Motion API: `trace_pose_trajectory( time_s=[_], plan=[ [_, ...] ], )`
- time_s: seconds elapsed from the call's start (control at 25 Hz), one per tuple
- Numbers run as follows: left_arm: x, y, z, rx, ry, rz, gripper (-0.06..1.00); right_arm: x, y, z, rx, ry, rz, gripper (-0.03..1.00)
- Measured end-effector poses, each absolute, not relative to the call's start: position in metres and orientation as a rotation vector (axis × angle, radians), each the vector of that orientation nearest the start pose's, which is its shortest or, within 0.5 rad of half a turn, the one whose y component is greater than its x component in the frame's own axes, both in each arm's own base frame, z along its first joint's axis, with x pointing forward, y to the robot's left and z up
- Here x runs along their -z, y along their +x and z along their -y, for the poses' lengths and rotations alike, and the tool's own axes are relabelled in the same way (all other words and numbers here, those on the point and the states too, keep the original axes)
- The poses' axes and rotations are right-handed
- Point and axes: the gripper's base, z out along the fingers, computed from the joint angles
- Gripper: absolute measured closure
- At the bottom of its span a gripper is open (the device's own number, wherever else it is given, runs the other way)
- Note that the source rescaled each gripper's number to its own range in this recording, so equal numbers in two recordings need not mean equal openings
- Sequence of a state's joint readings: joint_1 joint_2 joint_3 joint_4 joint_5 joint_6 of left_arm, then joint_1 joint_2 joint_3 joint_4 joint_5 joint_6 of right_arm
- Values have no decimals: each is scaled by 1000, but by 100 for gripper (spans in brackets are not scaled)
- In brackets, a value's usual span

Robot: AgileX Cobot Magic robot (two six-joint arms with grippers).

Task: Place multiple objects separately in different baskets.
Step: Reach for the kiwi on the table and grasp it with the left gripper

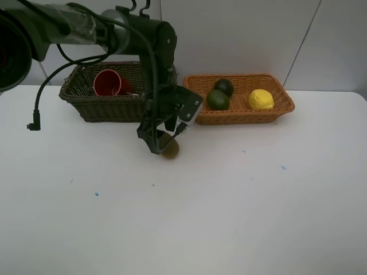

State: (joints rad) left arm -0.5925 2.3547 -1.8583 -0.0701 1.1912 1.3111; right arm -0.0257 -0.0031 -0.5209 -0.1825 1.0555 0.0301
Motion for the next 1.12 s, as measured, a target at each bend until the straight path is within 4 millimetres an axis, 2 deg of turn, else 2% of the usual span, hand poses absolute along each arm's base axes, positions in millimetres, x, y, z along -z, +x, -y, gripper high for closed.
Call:
trace_pose_trajectory(
  time_s=[0.44,0.68,1.0,1.08,1.12],
  plan=[
    [-116,382,264,-111,-2527,1853,-5,-285,-9,14,214,66,-2007,-3],
    [-98,382,265,-124,-2506,1838,-5,-285,-9,14,214,66,-2007,-3],
    [-94,383,266,-118,-2512,1844,-5,-285,-9,14,214,66,-2007,-3],
    [-94,384,266,-117,-2515,1846,-3,-285,-9,14,214,66,-2007,-3],
    [-94,384,266,-116,-2515,1847,2,-285,-9,14,214,66,-2007,-3]
  ],
)
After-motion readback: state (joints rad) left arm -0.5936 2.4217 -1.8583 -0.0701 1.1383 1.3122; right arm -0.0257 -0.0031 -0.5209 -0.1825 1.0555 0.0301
